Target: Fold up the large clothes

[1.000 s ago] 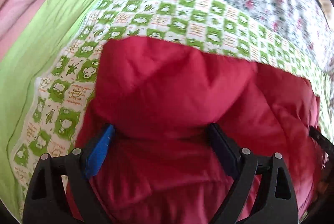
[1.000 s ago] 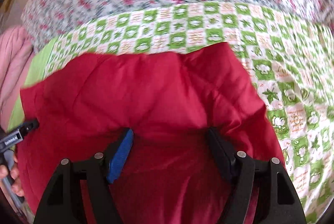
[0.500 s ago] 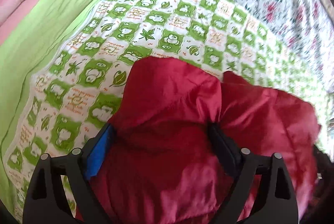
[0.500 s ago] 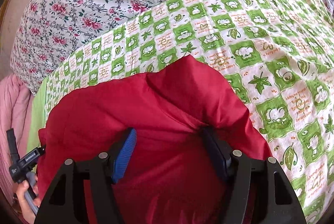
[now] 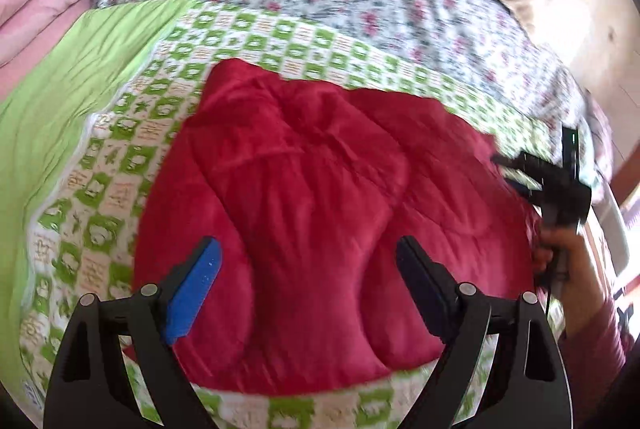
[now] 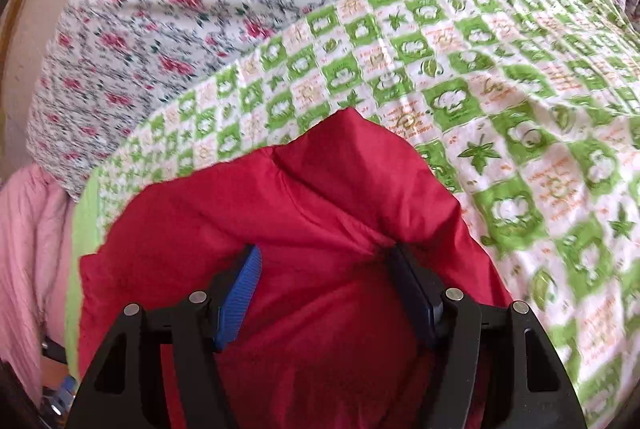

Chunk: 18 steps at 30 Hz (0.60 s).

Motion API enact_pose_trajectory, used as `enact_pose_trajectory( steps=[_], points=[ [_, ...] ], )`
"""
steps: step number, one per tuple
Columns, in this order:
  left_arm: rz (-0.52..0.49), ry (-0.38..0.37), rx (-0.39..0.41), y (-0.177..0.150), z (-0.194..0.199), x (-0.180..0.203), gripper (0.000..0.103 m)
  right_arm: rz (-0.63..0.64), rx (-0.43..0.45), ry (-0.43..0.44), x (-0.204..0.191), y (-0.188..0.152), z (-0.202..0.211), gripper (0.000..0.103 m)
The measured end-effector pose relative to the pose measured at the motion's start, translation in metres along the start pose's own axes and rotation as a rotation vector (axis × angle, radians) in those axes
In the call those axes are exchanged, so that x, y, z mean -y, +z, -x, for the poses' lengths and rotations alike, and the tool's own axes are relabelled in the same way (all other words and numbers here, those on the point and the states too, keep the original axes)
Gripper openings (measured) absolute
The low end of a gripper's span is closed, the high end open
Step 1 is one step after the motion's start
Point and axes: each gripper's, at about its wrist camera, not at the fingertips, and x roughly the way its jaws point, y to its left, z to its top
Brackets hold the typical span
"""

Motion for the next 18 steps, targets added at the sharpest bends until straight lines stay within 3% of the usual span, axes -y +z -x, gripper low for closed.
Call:
enact_pose_trajectory(
  steps=[4, 6, 10, 14, 18],
  points=[
    [-0.057, -0.033, -0.008, -0.013, -0.001, 0.02, 0.089, 0.152, 0.03, 0.039, -0.03, -0.027, 0.047, 0.071],
    [-0.07, -0.046, -0.027, -0.02, -0.006, 0.025, 0.081, 0.231, 0.026, 0.053, -0.044, -0.049, 0.065, 0.071],
    [-0.099, -0.018, -0.05, -0.032, -0.017, 0.03, 0.079, 0.37, 0.018, 0.017, -0.057, -0.099, 0.091, 0.07],
    [-0.121, 0.01, -0.073, -0.034, -0.035, 0.028, 0.079, 0.415, -0.021, -0.065, -0.047, -0.122, 0.084, 0.07],
    [-0.121, 0.011, -0.077, -0.032, -0.047, 0.023, 0.079, 0.374, -0.037, -0.06, -0.029, -0.122, 0.074, 0.071]
  ],
)
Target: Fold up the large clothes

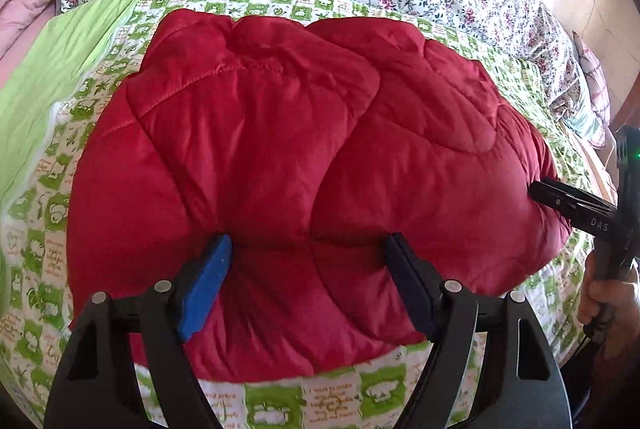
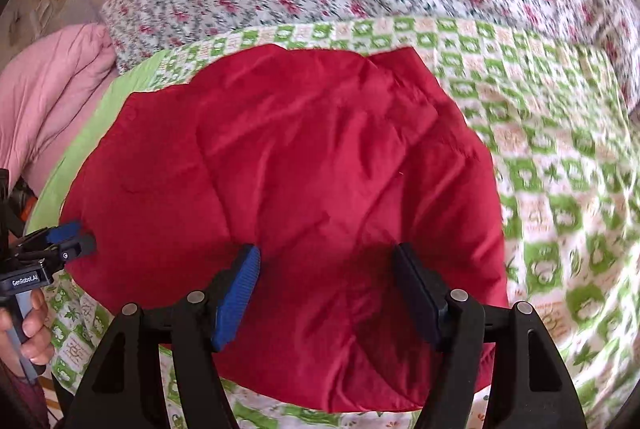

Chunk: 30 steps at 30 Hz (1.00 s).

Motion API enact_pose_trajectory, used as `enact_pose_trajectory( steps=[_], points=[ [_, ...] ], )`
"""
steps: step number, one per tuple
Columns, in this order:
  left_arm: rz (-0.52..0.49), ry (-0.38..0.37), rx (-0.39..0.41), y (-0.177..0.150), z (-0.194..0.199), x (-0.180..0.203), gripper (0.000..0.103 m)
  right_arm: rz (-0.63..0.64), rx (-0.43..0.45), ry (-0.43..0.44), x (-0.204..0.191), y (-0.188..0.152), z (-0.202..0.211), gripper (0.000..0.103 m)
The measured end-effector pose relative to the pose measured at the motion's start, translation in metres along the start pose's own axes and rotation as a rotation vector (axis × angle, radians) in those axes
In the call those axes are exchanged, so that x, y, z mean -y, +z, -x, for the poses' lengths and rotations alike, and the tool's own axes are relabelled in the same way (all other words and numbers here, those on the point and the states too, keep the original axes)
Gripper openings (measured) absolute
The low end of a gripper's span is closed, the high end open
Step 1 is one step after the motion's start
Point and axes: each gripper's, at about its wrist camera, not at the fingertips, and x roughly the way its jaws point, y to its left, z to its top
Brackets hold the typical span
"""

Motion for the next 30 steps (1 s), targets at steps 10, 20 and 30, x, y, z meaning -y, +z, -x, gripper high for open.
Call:
enact_pose_trajectory(
  steps=[10, 20, 30],
  points=[
    [0.001, 0.025, 0.011, 0.0, -0.001, 0.001, 0.08, -0.04, -0.007, -0.001, 0.006, 0.0, -0.017, 0.074],
    [0.049, 0.033, 0.001, -0.009, 0.011, -0.014, 0.08, -0.041, -0.008, -0.003, 0.004, 0.001, -0.015, 0.075],
    [0.046, 0.055, -0.001, -0.009, 0.008, -0.012, 0.082, 0.073, 0.013, -0.016, -0.021, -0.008, 0.018, 0.074]
  ],
)
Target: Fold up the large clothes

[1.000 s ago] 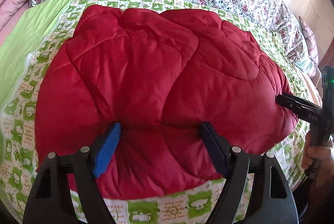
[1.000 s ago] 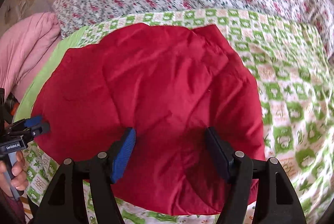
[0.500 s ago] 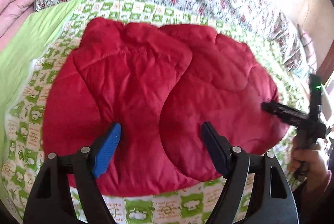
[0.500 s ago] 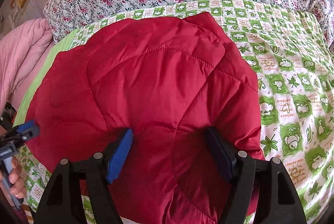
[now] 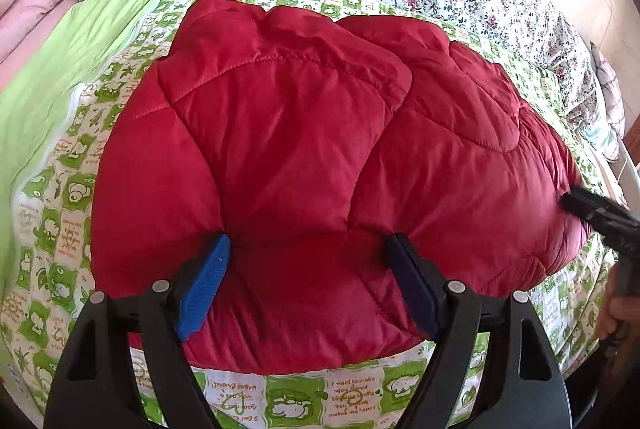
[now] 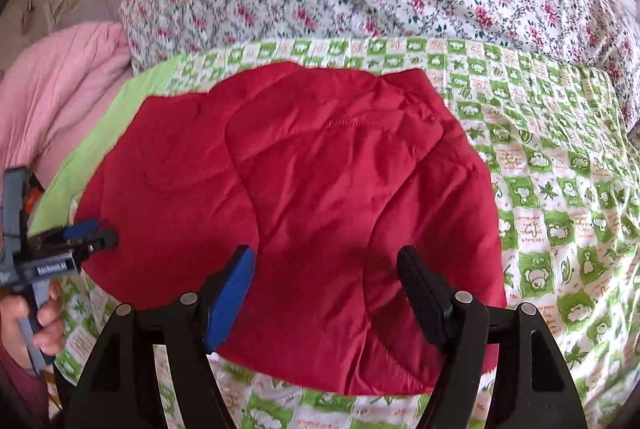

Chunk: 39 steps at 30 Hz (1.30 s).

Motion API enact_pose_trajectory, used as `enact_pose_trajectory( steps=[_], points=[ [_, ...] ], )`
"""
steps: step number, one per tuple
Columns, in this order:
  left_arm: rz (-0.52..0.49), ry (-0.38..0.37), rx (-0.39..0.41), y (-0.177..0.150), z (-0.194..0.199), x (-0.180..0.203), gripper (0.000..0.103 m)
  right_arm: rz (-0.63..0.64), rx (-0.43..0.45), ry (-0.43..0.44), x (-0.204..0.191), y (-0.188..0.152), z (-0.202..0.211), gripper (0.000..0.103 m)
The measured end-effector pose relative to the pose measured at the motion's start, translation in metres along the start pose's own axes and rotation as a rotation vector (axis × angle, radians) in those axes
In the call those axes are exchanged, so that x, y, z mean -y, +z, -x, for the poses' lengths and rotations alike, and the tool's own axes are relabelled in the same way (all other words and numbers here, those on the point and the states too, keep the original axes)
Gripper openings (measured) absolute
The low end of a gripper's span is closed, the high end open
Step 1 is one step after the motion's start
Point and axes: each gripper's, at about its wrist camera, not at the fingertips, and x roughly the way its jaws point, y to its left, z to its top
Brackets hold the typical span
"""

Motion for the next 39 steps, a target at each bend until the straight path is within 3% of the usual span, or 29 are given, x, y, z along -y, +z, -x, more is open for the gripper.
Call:
enact_pose_trajectory(
  steps=[10, 18, 25, 27, 39],
  points=[
    [0.007, 0.018, -0.008, 0.001, 0.002, 0.001, 0.082, -0.036, -0.034, 0.023, 0.011, 0.001, -0.03, 0.083],
    [0.025, 0.026, -0.017, 0.003, 0.004, 0.002, 0.082, -0.039, -0.037, 0.031, 0.01, 0.0, -0.029, 0.083],
    [0.026, 0.024, 0.024, 0.004, 0.029, 0.004, 0.081, -0.042, -0.038, 0.026, 0.009, 0.0, -0.028, 0.083],
    [0.021, 0.06, -0.011, 0.003, 0.018, 0.0, 0.08, -0.044, -0.037, 0.023, 0.009, 0.0, -0.028, 0.083],
    [0.013, 0.068, -0.025, -0.001, 0.009, -0.001, 0.08, -0.008, 0.006, 0.082, -0.011, 0.009, 0.018, 0.081]
  ],
)
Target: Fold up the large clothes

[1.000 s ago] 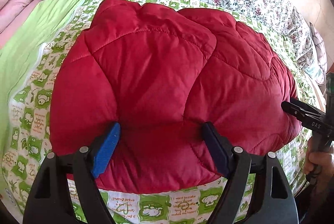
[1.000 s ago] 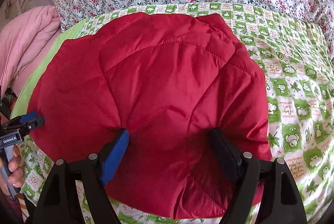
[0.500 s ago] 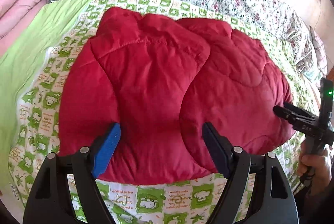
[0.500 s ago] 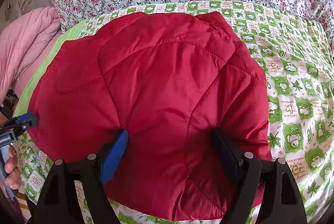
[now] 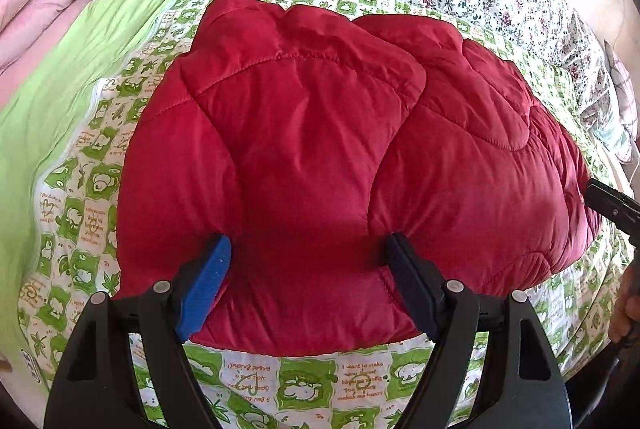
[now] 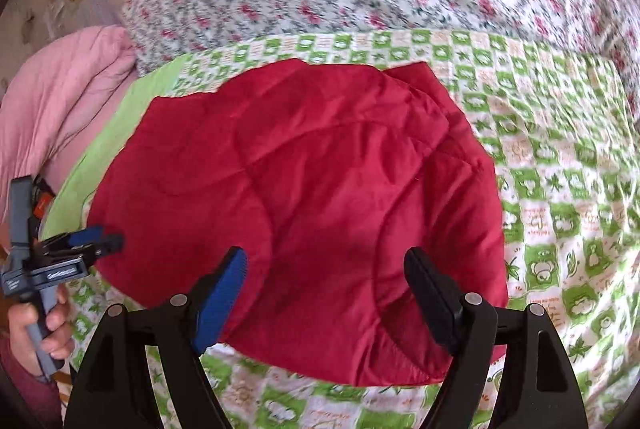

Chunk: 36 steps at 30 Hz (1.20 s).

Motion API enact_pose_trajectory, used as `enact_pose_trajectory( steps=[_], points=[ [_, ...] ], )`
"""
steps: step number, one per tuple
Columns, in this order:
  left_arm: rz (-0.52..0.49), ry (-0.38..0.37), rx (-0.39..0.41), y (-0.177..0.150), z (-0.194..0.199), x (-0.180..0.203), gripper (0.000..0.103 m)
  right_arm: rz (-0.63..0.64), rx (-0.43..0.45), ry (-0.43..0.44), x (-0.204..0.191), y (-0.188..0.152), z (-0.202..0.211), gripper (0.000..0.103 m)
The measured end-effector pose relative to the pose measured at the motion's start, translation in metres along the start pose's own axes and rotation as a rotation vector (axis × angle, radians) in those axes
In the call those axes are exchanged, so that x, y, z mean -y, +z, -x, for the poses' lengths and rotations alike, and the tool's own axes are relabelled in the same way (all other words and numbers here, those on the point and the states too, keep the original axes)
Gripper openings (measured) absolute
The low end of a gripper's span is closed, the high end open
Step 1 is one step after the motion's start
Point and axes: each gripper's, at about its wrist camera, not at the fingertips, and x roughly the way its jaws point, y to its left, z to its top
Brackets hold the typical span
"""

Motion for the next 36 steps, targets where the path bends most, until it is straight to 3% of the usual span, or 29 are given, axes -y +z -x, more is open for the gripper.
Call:
enact_pose_trajectory(
  steps=[5, 8, 24, 28, 33, 36],
  points=[
    [-0.005, 0.004, 0.0, 0.0, -0.001, -0.001, 0.082, 0.035, -0.083, -0.044, -0.005, -0.004, -0.035, 0.083],
    [-0.013, 0.008, -0.001, 0.0, -0.001, -0.001, 0.082, 0.023, -0.079, -0.047, 0.003, -0.007, -0.045, 0.086],
    [-0.023, 0.02, -0.001, 0.002, -0.001, -0.002, 0.083, 0.016, -0.069, -0.051, 0.005, -0.008, -0.043, 0.086],
    [-0.026, 0.005, 0.023, 0.006, 0.013, -0.001, 0.081, 0.013, -0.065, -0.051, 0.005, -0.006, -0.039, 0.086],
    [-0.016, -0.062, 0.14, 0.044, 0.046, -0.003, 0.081, 0.0, 0.03, -0.03, 0.004, 0.016, -0.005, 0.083],
    [-0.047, -0.068, 0.11, 0.081, 0.023, 0.005, 0.081, 0.043, 0.051, -0.045, -0.004, 0.044, -0.012, 0.084]
  ],
)
